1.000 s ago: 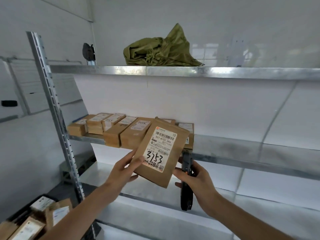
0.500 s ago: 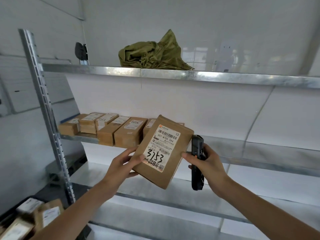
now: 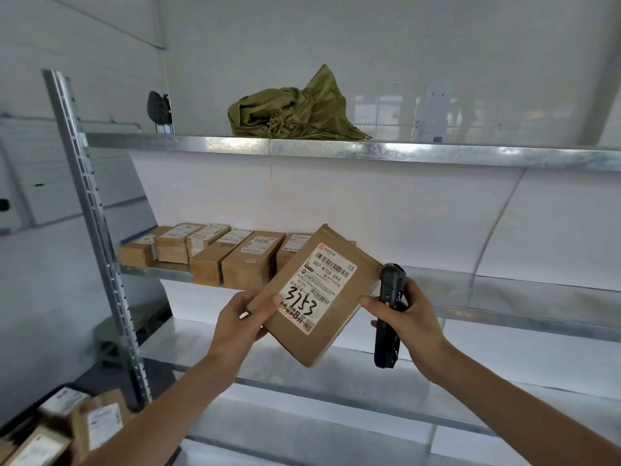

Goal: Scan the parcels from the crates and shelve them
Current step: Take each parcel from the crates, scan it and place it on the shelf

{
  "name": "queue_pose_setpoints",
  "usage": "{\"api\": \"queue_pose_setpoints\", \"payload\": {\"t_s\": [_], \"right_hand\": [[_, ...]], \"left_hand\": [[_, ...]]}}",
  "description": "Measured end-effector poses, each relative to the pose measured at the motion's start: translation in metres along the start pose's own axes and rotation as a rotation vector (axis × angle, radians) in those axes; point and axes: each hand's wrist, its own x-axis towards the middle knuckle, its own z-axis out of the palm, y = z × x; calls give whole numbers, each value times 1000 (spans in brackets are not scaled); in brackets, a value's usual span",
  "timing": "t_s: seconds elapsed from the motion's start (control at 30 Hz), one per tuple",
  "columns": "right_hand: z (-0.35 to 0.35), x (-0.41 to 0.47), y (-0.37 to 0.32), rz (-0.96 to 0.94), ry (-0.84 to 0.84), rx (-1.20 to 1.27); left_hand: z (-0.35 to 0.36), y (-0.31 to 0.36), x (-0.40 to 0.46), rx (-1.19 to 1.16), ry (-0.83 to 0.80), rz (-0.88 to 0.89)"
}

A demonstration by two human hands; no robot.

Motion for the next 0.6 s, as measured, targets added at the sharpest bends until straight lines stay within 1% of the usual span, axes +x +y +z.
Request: {"api": "queue_pose_setpoints", "payload": {"t_s": [0.2,0.4,0.47,0.6], "right_hand": [[-7,-4,15,20,22,-29],[-20,-11,23,53,-16,-119],[-26,-12,25,69,-32,-156],[-40,-12,30,132,-92,-176]], "left_hand": [[19,-8,3,-79,164,46],[23,-21,11,-83,304,-50],[24,-23,13,-101,303,-69],[25,-31,11,-124,212,-67]]}}
